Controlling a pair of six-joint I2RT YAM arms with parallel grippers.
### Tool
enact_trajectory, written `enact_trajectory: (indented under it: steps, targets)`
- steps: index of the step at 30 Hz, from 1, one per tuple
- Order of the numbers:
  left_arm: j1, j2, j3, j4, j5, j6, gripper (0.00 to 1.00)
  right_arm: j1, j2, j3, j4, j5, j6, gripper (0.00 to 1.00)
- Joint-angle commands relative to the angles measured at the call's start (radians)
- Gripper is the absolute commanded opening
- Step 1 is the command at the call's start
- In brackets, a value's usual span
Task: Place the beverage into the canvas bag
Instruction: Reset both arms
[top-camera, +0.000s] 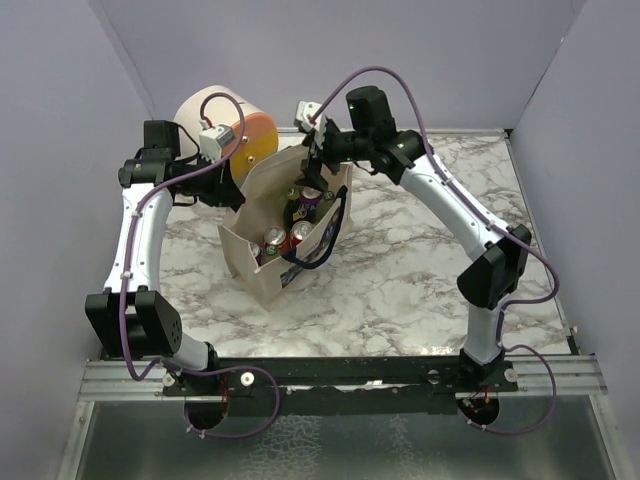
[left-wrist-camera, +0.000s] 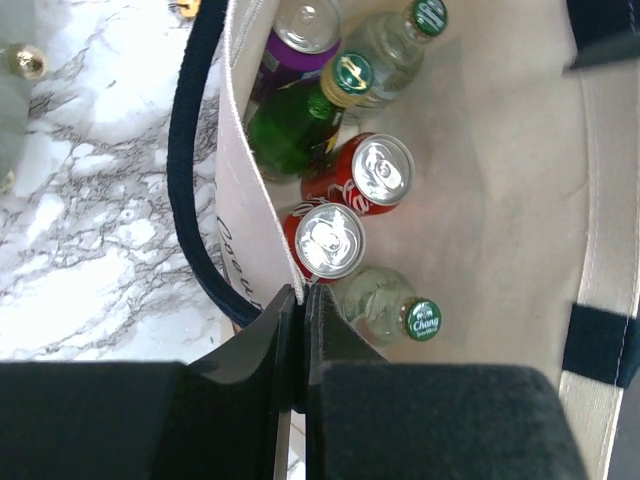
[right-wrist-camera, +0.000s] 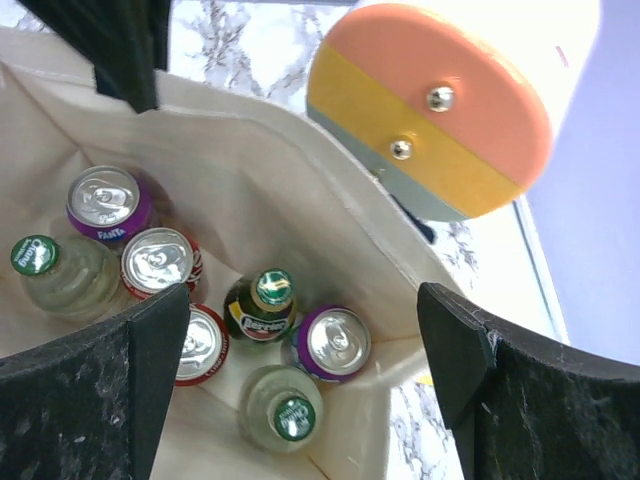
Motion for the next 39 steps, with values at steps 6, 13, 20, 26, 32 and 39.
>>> enact_trajectory:
  steps: [6, 13, 20, 26, 32, 39]
  targets:
    - [-0.005, -0.026, 0.068, -0.141, 0.147, 0.26, 0.18, -0.107, -0.118, -0.039, 0.064, 0.039, 0.076, 0.94]
    - [-0.005, -0.007, 0.136, -0.144, 0.15, 0.263, 0.45, -0.18, -0.179, -0.105, 0.076, 0.079, 0.103, 0.95]
    - [-0.005, -0.012, 0.23, -0.033, 0.0, 0.196, 0.81, -0.329, -0.249, -0.199, 0.14, 0.203, 0.219, 0.96]
    - [-0.001, -0.097, 0.13, 0.326, -0.23, 0.04, 0.99, -0.502, -0.281, -0.263, 0.18, 0.299, 0.351, 0.99]
    - [-0.002, -0.151, -0.02, 0.645, -0.403, -0.086, 0.99, -0.533, -0.326, -0.337, 0.212, 0.372, 0.363, 1.0]
    - [0.005, -0.163, -0.067, 0.764, -0.43, -0.124, 0.99, -0.539, -0.374, -0.37, 0.258, 0.399, 0.369, 1.0]
